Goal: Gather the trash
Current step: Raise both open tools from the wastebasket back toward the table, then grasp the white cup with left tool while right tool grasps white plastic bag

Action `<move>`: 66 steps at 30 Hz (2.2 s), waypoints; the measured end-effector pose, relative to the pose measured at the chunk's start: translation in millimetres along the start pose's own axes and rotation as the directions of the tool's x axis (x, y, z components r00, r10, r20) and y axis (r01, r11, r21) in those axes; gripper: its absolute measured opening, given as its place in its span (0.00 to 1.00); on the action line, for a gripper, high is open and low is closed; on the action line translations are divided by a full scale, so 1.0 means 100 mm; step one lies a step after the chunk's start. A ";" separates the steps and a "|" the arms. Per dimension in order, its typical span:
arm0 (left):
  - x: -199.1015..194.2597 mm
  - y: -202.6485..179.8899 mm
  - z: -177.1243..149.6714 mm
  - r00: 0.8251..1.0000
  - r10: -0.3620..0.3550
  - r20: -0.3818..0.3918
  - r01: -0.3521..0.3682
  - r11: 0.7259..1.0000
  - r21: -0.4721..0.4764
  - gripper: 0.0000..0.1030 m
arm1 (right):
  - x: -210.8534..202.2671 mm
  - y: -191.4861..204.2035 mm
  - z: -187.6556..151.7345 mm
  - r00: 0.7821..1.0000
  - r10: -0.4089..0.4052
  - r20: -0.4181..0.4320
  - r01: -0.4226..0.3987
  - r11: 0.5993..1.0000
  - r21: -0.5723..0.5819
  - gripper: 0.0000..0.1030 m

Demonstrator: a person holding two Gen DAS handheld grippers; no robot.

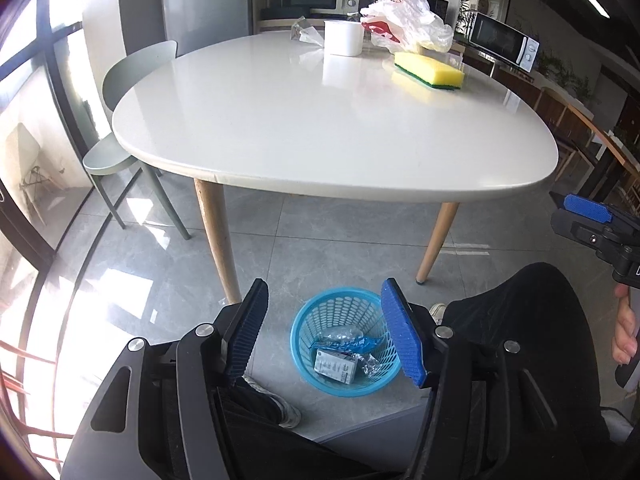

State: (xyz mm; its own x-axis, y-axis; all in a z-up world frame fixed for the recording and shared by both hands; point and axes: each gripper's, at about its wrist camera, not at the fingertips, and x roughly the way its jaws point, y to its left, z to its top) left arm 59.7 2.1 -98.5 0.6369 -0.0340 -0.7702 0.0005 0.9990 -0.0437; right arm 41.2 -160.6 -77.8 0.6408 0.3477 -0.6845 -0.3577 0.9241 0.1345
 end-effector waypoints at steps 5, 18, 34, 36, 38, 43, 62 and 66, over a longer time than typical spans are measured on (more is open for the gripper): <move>-0.15 0.09 0.27 0.998 0.023 0.067 -0.021 1.000 -0.020 0.58 | -0.12 -0.10 0.35 0.997 -0.030 0.068 0.029 1.000 0.006 0.78; -0.25 0.15 0.99 0.982 0.069 0.176 -0.064 0.997 -0.031 0.58 | 0.02 0.06 1.18 0.982 -0.075 0.174 0.087 0.994 -0.065 0.78; 0.00 0.27 1.77 0.977 0.076 0.199 -0.064 0.996 -0.067 0.58 | 0.76 0.10 1.78 0.982 -0.134 0.130 0.152 0.979 -0.138 0.78; 0.07 0.28 1.84 0.979 0.077 0.191 -0.066 0.996 -0.065 0.58 | 0.85 0.08 1.83 0.983 -0.138 0.119 0.154 0.978 -0.138 0.78; 0.14 0.28 1.92 0.980 0.078 0.181 -0.068 0.996 -0.063 0.58 | 0.93 0.05 1.88 0.984 -0.143 0.109 0.157 0.978 -0.136 0.78; 0.29 0.37 2.18 0.985 0.035 0.166 -0.015 0.993 -0.120 0.61 | 1.11 0.00 1.99 0.985 -0.149 0.088 0.160 0.977 -0.139 0.77; 0.95 0.19 3.07 0.995 0.046 0.092 -0.037 0.995 -0.095 0.61 | 1.39 -0.28 2.31 0.992 -0.119 0.036 0.122 0.987 -0.108 0.38; 1.17 0.20 3.19 0.998 0.040 0.045 -0.035 0.994 -0.099 0.61 | 1.43 -0.38 2.30 0.993 -0.113 0.023 0.114 0.990 -0.086 0.18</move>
State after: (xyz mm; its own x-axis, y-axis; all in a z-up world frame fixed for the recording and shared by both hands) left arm 379.9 27.2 13.6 0.6704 0.0072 -0.7420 -0.0982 0.9920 -0.0792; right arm 302.8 -109.7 -15.8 0.6926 0.2451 -0.6784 -0.3392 0.9407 -0.0065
